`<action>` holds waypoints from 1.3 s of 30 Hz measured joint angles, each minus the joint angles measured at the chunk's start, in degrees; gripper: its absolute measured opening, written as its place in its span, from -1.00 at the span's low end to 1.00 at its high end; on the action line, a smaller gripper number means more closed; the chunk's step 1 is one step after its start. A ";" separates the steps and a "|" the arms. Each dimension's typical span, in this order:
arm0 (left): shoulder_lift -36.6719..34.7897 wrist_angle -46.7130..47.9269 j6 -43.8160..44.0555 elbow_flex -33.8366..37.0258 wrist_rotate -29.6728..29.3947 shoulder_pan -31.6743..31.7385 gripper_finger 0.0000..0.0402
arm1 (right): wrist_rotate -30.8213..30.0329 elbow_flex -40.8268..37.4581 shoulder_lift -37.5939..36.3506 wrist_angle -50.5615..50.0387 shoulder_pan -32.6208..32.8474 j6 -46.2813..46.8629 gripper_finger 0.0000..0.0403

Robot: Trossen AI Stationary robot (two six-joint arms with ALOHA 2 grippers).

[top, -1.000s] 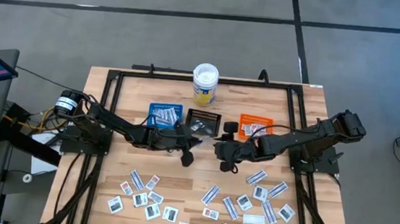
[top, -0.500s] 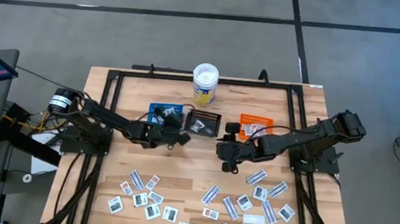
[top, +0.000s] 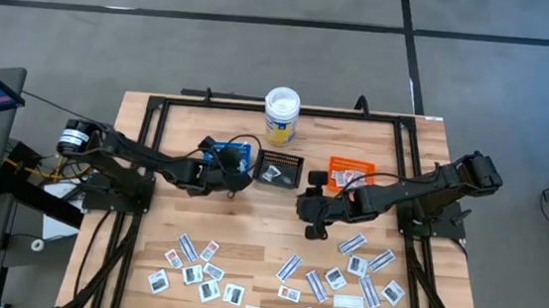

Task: Pick & Place First Aid Supplies
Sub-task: Put the blue bandage into the blue bin, then put the orange ointment pack into the orange bin

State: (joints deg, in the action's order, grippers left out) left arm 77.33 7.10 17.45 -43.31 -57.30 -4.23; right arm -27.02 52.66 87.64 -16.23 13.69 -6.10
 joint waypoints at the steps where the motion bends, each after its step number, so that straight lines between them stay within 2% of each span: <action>1: 0.25 0.00 -0.02 0.00 2.13 0.57 -0.93 | 0.36 0.00 0.00 0.04 0.00 0.01 -0.49; 4: 1.00 1.41 0.02 0.00 5.12 2.29 -0.90 | 0.34 0.00 0.00 0.02 -0.13 0.03 -0.49; 14: 1.88 9.60 8.68 0.00 5.03 5.41 -0.88 | 0.32 0.00 0.00 0.00 -0.79 0.17 -0.49; 23: 1.87 9.58 9.03 0.00 5.40 4.93 -0.88 | 0.36 0.00 0.00 -0.02 -0.79 0.17 -0.49; 29: 1.87 9.11 9.04 0.00 14.81 4.87 -0.88 | 0.36 0.00 0.00 0.00 -0.79 0.14 -0.49; 34: 1.87 8.70 9.03 -0.87 15.81 4.14 -0.88 | 0.38 0.00 0.01 -0.02 -0.79 0.14 -0.49; 39: 1.81 8.09 7.05 -6.88 19.02 0.24 -0.88 | 0.38 0.00 0.00 -0.02 -0.79 0.14 -0.49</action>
State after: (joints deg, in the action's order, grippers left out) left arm 79.13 15.19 24.50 -50.19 -38.28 -3.99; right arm -26.63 52.66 87.64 -16.25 12.91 -5.96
